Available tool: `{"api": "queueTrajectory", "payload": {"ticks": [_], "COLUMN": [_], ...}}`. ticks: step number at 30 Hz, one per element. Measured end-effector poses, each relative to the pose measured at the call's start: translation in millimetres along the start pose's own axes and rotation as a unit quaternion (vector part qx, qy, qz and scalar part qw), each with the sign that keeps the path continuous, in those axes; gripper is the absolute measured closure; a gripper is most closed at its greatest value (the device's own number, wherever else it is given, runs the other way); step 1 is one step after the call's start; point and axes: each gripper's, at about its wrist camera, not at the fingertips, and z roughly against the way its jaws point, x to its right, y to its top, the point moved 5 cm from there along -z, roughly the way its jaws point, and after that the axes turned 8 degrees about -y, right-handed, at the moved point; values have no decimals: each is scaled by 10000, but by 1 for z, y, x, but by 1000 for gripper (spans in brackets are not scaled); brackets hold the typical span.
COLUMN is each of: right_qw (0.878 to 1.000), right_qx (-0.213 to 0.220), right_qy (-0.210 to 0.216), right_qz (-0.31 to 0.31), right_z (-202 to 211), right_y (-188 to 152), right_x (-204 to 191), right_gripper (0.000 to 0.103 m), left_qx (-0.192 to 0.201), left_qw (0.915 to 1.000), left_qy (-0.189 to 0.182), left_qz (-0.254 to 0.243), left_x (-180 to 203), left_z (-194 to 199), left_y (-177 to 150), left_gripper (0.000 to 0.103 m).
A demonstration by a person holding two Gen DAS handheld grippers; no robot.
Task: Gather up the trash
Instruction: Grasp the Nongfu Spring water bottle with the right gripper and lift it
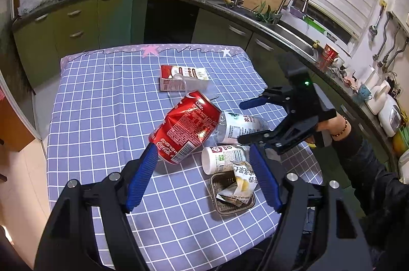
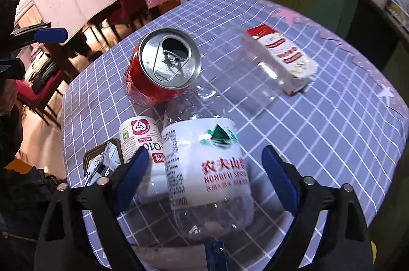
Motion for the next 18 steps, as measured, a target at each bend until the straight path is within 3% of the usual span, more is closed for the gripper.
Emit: {"api": "queueTrajectory", "payload": {"ticks": [9,12,18], "right_qw": [9990,9982,9982], "right_qx": [-393,-501,-506], "right_qy": [212,340,325], "right_qz": [1,-22,-68], "right_z": [-30,-42,-35], "right_y": [9,9,-1], "right_x": [7,9,14], "right_gripper": [21,35,35], "left_qx": [-100,-111,-170], "left_qw": [9999,9999,9998], "left_qy": [-39,-47,-34], "left_qz": [4,3,22], "left_x": [-3,-3,-4], "left_z": [-5,-6,-9], "left_y": [-3,-4,-6], "left_gripper": [31,31,31]}}
